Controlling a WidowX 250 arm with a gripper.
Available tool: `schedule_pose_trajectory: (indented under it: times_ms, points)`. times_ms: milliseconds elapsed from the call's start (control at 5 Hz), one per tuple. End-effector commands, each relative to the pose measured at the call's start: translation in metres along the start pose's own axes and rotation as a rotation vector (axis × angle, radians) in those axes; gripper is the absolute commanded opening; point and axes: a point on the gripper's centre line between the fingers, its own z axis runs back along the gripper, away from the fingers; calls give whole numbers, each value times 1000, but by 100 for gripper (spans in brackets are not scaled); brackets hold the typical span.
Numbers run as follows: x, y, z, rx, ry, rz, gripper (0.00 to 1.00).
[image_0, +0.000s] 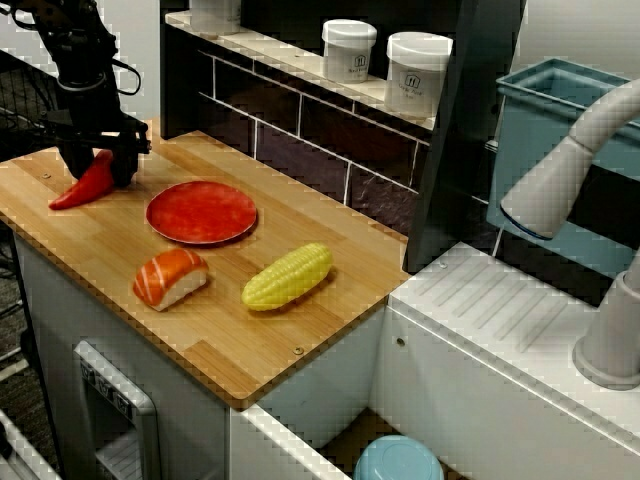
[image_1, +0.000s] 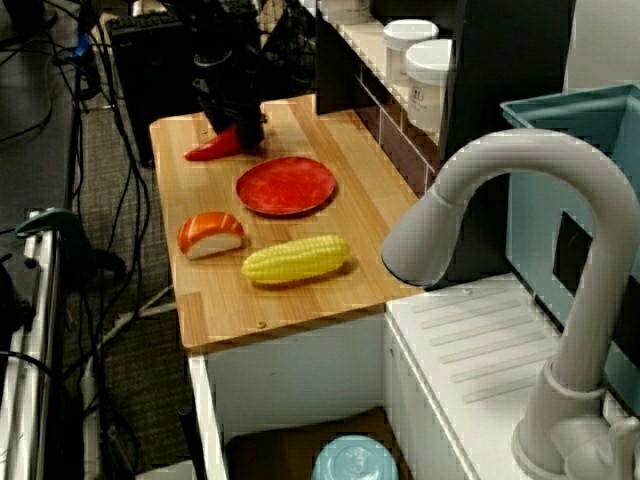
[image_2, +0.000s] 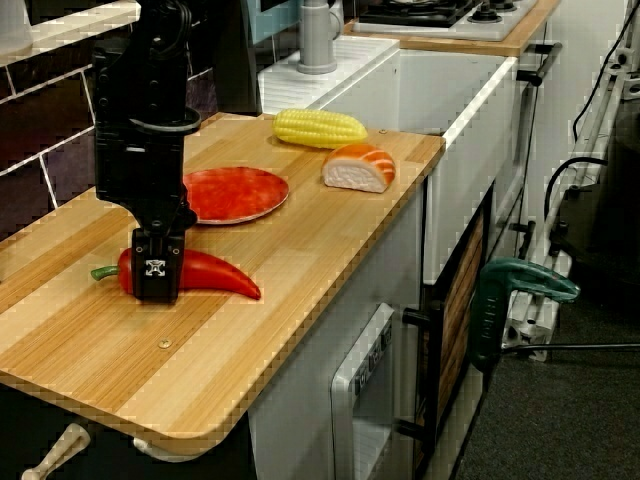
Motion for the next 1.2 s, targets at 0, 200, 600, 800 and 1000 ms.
schedule_pose_trajectory:
  times_ms: [0, 200, 600, 800, 1000]
  points:
    - [11, 5, 17, -7, -2, -2, 0]
    - [15, 5, 38, -45, -9, -31, 0]
    - [20, 4, 66, -101, -29, -122, 0]
    - [23, 5, 76, -134, -56, -180, 0]
    - [20, 1, 82, -137, -85, -266, 0]
